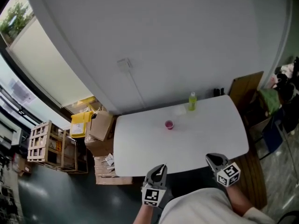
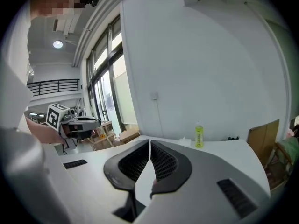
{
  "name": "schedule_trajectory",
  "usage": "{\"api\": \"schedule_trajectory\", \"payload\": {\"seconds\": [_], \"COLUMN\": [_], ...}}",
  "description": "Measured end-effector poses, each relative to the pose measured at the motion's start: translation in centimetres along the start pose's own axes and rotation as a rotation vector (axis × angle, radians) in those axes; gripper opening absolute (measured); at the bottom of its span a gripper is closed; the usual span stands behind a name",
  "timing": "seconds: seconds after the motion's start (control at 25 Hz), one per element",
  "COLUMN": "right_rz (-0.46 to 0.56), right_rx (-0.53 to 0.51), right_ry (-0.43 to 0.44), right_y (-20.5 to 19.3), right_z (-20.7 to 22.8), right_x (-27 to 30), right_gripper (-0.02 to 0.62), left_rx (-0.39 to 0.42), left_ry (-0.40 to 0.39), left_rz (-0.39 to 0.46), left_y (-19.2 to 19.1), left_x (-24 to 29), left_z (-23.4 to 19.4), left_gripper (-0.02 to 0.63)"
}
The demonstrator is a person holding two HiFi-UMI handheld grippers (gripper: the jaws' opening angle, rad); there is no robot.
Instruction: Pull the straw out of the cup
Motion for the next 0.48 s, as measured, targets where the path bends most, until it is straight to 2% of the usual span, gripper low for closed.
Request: {"api": "schedule_trajectory", "payload": {"seconds": [0.16, 0.32, 0.48], "right_rz": [0.002, 0.012, 0.021], "right_rx": [-0.023, -0.026, -0.022], "right_ry": [0.045, 0.064, 0.066], "right_y": [0.9, 1.2, 0.9], "right_z": [0.6, 1.2, 2.1], "right_x": [0.1, 0.0, 0.1], "right_gripper": [0.038, 0.038, 0.038], "left_rx": [-0.018, -0.053, -0.054], "left_ry": [0.039, 0.089, 0.11], "left_rz": [-0.025, -0.032, -0.044], "left_y": [-0.3, -0.6, -0.9], "left_x": [-0.2, -0.2, -0.2], "left_z": [0.6, 0.5, 0.5], "left_gripper": [0.023, 0.023, 0.023]}}
Point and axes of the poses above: the fingertips, and each gripper's own axes: x forward along the fingers, z to its right, y out of its top, the point moved 2 cm from there along -x, backward along the fingers, and after that the axes turned 15 degrees about y, right-handed, at the moved point
